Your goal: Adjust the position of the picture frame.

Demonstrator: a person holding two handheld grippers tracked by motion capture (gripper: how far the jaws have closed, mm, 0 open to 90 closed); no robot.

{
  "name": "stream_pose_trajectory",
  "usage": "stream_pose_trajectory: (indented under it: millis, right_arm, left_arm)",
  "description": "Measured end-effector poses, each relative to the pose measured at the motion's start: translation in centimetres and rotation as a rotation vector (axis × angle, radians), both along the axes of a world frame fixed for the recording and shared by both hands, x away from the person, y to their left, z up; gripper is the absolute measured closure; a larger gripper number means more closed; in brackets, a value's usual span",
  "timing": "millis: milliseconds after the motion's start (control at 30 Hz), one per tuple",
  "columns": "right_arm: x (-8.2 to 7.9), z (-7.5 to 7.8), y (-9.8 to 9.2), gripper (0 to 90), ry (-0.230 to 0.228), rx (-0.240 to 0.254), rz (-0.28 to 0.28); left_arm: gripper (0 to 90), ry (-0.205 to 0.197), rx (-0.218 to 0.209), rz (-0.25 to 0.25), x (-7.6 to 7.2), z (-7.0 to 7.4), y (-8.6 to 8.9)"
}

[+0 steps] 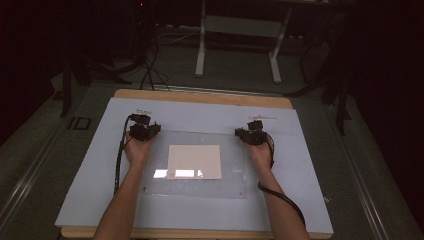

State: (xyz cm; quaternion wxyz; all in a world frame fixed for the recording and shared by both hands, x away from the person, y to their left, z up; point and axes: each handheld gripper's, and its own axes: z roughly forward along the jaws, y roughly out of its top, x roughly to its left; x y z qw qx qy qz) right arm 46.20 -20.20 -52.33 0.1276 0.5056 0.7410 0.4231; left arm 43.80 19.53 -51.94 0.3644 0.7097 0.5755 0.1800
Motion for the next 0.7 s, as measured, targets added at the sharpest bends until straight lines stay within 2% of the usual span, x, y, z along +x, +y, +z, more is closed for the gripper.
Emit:
stream_pose_trajectory:
  millis: [233, 333, 467, 533, 700]
  right_arm:
    - [-0.7, 0.4, -1.5, 80.9, 0.008, -0.004, -0.008]
    - [-0.8, 0.3, -1.9, 80.8, 0.007, 0.001, -0.011]
    - [-1.2, 0.1, -2.4, 80.6, 0.018, 0.001, -0.009]
    - [-1.2, -0.2, -2.5, 80.5, 0.026, 0.008, -0.012]
    - [-1.3, -0.2, -2.4, 80.4, 0.021, 0.008, -0.017]
  left_arm:
    - [82.4, 0.027, -0.006, -0.036, -1.1, 0.4, -1.2]
    - [82.3, 0.041, -0.002, -0.027, -1.5, 0.3, -1.7]
    - [82.5, 0.042, -0.002, -0.033, -1.5, 0.0, -2.0]
    - [82.5, 0.043, 0.015, -0.033, -1.5, 0.1, -2.2]
    - [82.1, 0.039, -0.002, -0.035, -1.5, 0.0, -2.0]
